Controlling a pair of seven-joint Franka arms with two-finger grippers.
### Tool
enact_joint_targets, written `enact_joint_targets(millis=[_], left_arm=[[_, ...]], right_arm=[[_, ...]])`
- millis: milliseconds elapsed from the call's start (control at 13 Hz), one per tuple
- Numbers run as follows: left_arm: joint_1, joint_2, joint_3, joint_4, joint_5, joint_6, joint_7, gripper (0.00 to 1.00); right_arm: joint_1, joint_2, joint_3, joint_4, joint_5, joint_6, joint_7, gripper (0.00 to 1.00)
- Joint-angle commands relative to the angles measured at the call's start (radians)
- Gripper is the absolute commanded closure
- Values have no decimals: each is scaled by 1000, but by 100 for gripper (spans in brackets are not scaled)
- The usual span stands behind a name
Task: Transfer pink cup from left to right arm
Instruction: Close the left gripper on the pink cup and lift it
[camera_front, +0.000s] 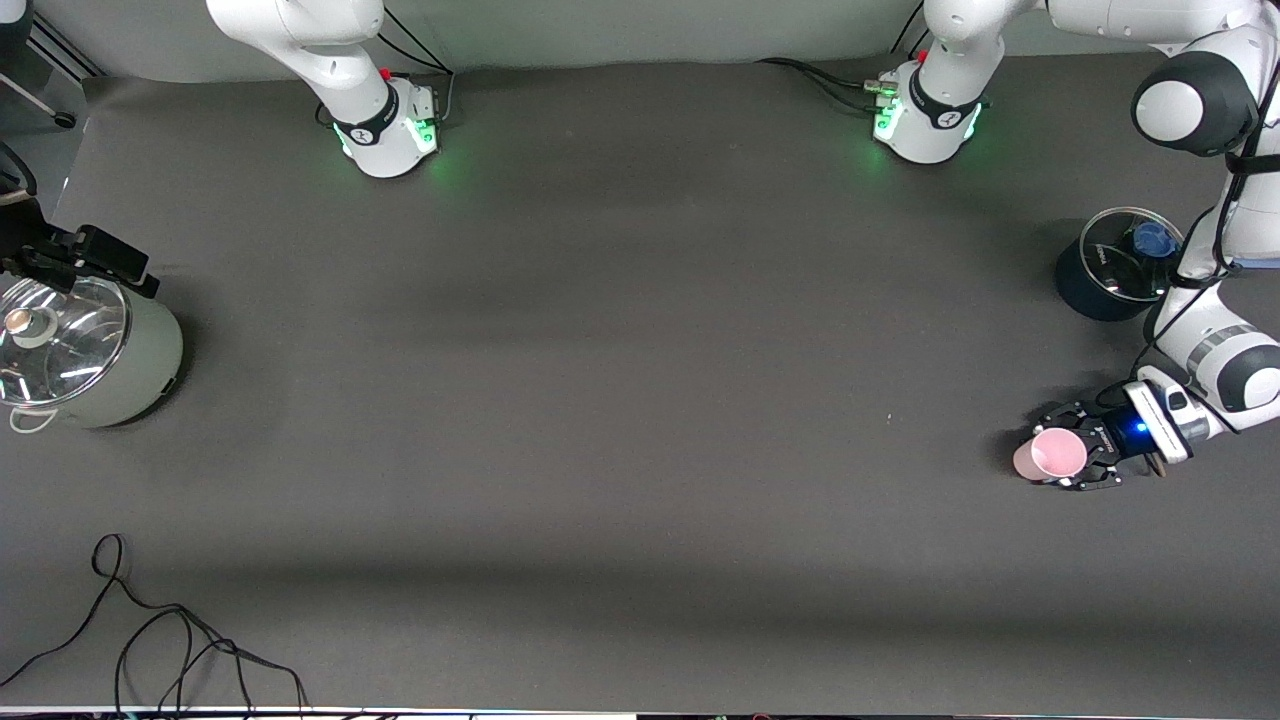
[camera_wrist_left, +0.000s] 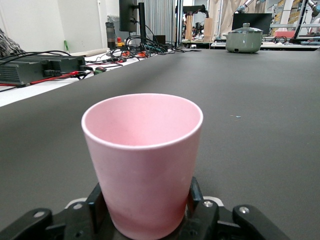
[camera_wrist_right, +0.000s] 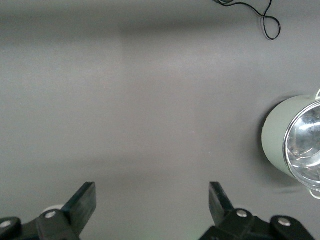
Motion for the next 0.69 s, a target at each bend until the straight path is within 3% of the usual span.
enact_joint_targets(millis=[0,385,615], left_arm=[[-3,-6,5,2,-16,4,23,59],[-58,-73,3,13,-19,39,-131,73],[-101,-145,-53,-1,-38,105,-266,78]], right_arm=[[-1,13,-2,28,15,-20,16,0],[-1,13,-2,30,15,-20,18,0],[-1,17,-2,30,15,-20,18,0]])
